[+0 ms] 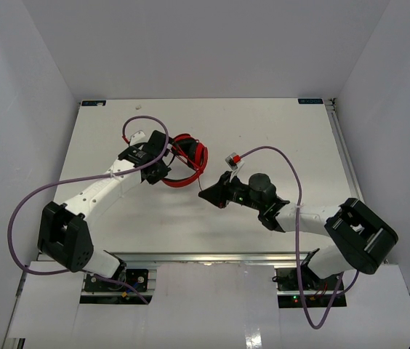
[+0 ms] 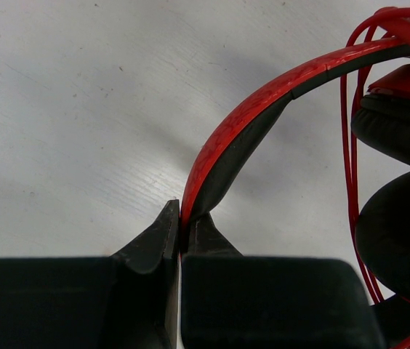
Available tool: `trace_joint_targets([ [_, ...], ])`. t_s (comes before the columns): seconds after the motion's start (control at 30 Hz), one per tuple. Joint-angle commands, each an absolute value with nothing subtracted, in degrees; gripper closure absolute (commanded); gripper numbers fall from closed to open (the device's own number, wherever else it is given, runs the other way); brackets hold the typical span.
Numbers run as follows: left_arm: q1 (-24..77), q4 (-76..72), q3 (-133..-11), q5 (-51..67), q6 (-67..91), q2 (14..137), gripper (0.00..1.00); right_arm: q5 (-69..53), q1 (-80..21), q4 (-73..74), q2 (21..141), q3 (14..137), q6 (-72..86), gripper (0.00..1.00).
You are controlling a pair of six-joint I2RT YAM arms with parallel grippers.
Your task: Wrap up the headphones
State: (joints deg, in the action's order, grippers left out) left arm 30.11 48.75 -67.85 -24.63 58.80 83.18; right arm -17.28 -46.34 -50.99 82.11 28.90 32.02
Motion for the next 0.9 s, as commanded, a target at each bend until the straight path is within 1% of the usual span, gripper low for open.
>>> trace_joint_targets([
  [0.0,30.0,44.4,-66.7,-22.0,58.8,78.4,1.00,-17.6,-45.0,-56.2,84.3,31.2,32.8,0.88],
  [0.27,30.0,43.1,-65.3,-19.2,58.0,77.3,1.00,-18.3,-43.1,-60.8,89.0,30.5,34.1,0.88],
  [0.33,30.1,42.6,-64.6,-18.6,57.8,77.0,1.00,-18.9,-42.8,-62.1,89.9,30.4,34.3,0.86],
  [0.63,30.1,41.8,-63.7,-18.5,57.4,76.6,1.00,-19.2,-42.6,-64.5,90.7,29.5,33.4,0.69],
  [0.87,30.1,41.6,-63.7,-18.6,57.3,76.8,1.00,-20.2,-42.6,-67.8,90.5,27.3,31.9,0.60],
])
